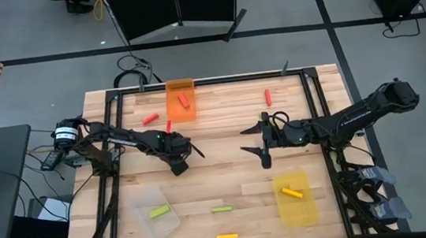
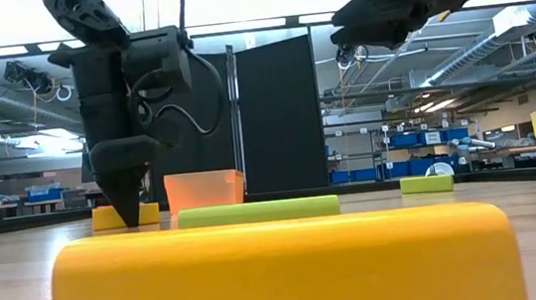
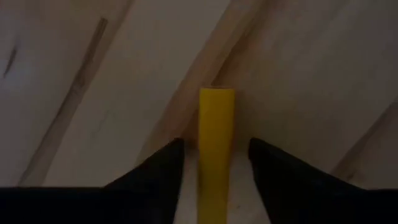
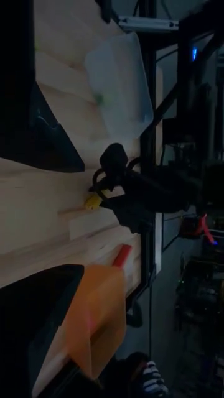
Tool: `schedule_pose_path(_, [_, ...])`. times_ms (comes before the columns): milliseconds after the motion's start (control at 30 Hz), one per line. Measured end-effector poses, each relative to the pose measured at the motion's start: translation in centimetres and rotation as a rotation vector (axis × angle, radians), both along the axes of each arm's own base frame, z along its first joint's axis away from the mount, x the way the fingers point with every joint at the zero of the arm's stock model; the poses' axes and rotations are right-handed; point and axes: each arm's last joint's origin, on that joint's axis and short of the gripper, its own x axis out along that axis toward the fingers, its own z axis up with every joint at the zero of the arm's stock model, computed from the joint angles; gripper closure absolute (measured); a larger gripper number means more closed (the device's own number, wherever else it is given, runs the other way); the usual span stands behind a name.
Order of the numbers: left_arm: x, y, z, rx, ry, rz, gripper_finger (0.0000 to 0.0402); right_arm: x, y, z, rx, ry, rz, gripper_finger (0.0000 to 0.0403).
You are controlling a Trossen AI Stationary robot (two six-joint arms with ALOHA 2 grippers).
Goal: Sort blocks
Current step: Put the top yellow block into the yellow bin
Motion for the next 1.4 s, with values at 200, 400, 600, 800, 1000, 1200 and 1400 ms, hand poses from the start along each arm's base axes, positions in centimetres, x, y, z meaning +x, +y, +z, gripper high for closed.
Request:
schedule_pose_path(200, [0.4,-0.5,0.0,0.002,-0.041,-0.018,0.0341,-0.4,0.9,1.0,0.003,-0.059,0.041,0.0142])
schedule_pose_path(400, [2.0,-1.4,0.6,0.109,-0.203,-0.033,0.0338,-1.0,1.6,3.1,-0.032,-0.116,0.085,0.0142])
schedule_pose_path(600, [6.2,-2.8,3.5,0.136,-0.625,-0.113,0.0338,-2.4,2.7,5.8,-0.084,-0.201,0.152,0.0142])
schedule_pose_path(800, [10.5,-4.0,5.2,0.146,-0.833,-0.194,0.0338,-5.2,3.6,9.0,-0.121,-0.346,0.231,0.0142])
schedule_pose_path(1000, [16.9,-5.4,4.4,0.075,-0.911,-0.308,0.0338,-6.7,3.7,10.2,-0.104,-0.407,0.243,0.0142])
schedule_pose_path(1200, [22.7,-6.8,3.5,0.005,-0.971,-0.401,0.0338,-6.8,4.0,10.2,-0.110,-0.407,0.248,0.0142])
schedule_pose_path(1400, [26.8,-8.4,3.2,-0.042,-1.050,-0.453,0.0338,-7.1,4.0,10.5,-0.101,-0.430,0.247,0.0142])
